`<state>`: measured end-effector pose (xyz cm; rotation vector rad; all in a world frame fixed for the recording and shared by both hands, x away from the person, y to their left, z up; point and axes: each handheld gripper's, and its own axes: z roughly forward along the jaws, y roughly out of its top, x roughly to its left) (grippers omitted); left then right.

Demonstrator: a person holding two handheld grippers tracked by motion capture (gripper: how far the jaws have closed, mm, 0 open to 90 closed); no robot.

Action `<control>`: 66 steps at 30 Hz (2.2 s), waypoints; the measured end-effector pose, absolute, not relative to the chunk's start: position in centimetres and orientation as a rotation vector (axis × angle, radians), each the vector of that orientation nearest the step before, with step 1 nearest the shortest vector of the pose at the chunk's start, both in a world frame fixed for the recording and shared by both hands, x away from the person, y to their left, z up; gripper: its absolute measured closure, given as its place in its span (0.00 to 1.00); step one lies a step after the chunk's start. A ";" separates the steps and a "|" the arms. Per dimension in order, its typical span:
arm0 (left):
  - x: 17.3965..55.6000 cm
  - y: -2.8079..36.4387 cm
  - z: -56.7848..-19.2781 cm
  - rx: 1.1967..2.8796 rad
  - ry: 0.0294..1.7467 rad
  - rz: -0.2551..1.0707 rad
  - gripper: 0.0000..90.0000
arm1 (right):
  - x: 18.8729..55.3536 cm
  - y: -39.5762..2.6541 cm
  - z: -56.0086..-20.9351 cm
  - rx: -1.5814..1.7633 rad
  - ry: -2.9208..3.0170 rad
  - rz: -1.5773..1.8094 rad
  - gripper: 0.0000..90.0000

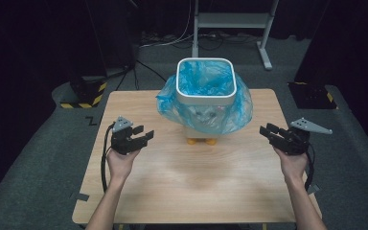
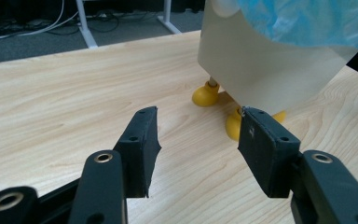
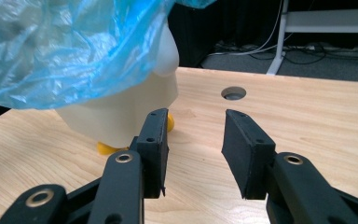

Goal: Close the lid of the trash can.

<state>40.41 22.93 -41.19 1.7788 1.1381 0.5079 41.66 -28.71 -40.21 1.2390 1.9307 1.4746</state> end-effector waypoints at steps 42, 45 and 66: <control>41.4 21.5 -47.2 1.870 1.212 0.507 0.52 | 43.2 -27.6 -46.8 1.344 1.984 1.304 0.66; 41.5 21.6 -47.6 1.870 1.216 0.509 0.52 | 43.5 -27.3 -47.2 1.348 1.997 1.289 0.66; 42.7 21.5 -50.3 1.878 1.283 0.532 0.52 | 45.4 -26.2 -49.9 1.352 2.047 1.142 0.65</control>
